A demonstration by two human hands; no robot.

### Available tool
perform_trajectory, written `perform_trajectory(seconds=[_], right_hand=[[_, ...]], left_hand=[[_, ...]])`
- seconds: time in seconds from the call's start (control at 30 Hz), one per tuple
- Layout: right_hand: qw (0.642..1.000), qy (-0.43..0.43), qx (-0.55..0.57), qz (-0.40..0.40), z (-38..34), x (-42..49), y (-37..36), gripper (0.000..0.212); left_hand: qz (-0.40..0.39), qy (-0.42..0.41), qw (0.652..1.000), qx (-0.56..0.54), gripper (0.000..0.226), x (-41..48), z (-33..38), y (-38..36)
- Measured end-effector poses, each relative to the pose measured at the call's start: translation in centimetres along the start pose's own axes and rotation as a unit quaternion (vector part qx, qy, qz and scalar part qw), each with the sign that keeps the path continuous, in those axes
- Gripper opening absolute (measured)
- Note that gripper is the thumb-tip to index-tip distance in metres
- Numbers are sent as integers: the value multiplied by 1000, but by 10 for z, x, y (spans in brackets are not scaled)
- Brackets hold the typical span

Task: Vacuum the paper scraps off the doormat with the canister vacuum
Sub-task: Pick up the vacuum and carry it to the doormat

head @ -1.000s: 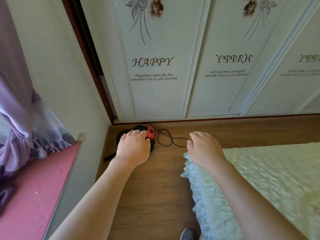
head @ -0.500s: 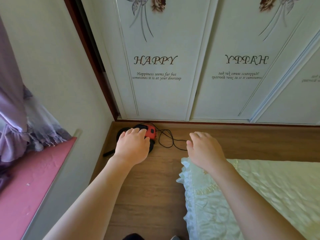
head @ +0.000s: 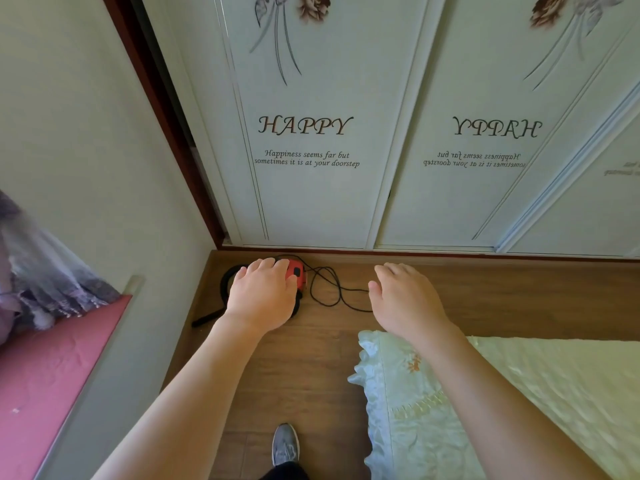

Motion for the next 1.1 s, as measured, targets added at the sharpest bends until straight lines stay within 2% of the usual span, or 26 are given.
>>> perform_trajectory(seconds=[0.3,0.6,0.8,1.1], right_hand=[[1000,-20,6,12,-27,84,-4,42],[998,-53,11,20,-37,125,0,47],[998,-61,3,10,-19,158,9,48],[999,-38,23,-1,30,242,19,43]], left_hand=[[5,-33,999,13,48,87,-40,9],[6,-71,997,5,43,144,-54,13],[-11,-75,997,11,47,180,-44,18],[-20,-29,999,16,45,248,-16,24]])
Point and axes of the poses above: each hand's wrist, its own x-axis towards the middle knuckle, its own y-axis out of the back of the hand, z = x × y, the point moved 3 cm from there along x, towards the middle knuckle, and after that the axes turned 15 degrees about x, right-handed, at the moved point
